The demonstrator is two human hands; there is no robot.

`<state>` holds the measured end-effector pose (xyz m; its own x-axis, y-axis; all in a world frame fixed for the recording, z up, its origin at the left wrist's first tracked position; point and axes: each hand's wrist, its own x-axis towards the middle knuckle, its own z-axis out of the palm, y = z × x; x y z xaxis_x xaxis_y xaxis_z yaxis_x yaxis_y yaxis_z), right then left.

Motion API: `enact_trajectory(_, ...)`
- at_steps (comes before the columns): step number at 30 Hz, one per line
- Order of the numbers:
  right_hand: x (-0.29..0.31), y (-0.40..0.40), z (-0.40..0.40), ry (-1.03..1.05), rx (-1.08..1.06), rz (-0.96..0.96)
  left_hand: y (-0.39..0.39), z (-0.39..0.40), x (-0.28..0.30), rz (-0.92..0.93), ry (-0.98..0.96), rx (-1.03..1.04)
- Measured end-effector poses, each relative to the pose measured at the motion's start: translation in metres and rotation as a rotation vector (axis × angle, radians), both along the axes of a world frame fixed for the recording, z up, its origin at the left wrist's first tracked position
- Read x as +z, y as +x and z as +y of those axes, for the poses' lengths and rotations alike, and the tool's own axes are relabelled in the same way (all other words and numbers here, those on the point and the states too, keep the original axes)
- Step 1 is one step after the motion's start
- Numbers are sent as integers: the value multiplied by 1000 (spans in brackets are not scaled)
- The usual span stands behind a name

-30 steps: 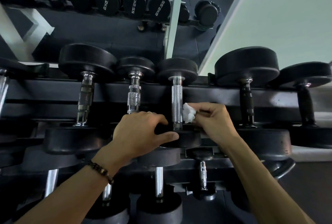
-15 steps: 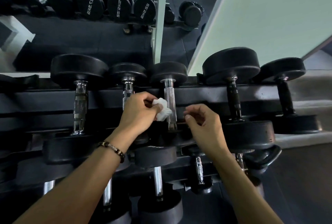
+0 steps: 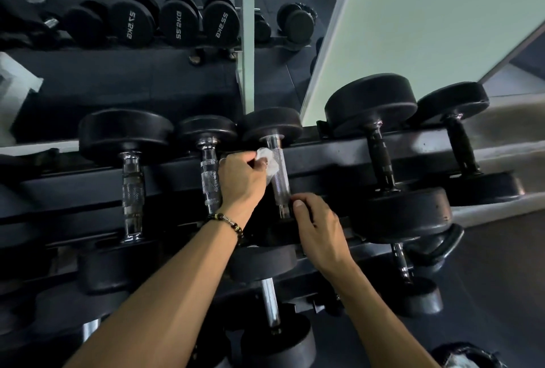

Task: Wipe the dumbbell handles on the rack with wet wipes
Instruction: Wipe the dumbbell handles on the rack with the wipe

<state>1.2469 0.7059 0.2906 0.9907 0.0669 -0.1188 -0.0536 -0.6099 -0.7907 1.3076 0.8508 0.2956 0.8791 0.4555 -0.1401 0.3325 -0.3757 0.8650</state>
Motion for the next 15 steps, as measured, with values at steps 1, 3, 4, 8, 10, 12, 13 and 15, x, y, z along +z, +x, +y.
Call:
enact_trajectory(1, -1, 0, 0, -4, 4, -6, 3, 0, -2, -3, -21, 32)
enact_trajectory(3, -2, 0, 0, -3, 12, -20, 8, -4, -2, -34, -121, 95)
enact_trajectory(4, -3, 0, -1, 0, 17, -26, 11, -7, -4, -31, -159, 100)
enact_trajectory(8, -6, 2, -4, 0, 39, -37, 13, -12, 2, 111, -563, 243)
enact_trajectory(10, -8, 2, -4, 2, 41, -40, 16, -11, 3, 244, -832, 305)
enact_trajectory(12, -10, 2, -5, 8, 41, -42, 20, -11, 4, 278, -920, 333)
enact_trajectory(13, -11, 2, -5, 12, 43, -44, 23, -8, 1, 251, -924, 335)
enact_trajectory(15, -13, 2, -7, 15, 51, -54, 32, -4, 0, 185, -907, 304)
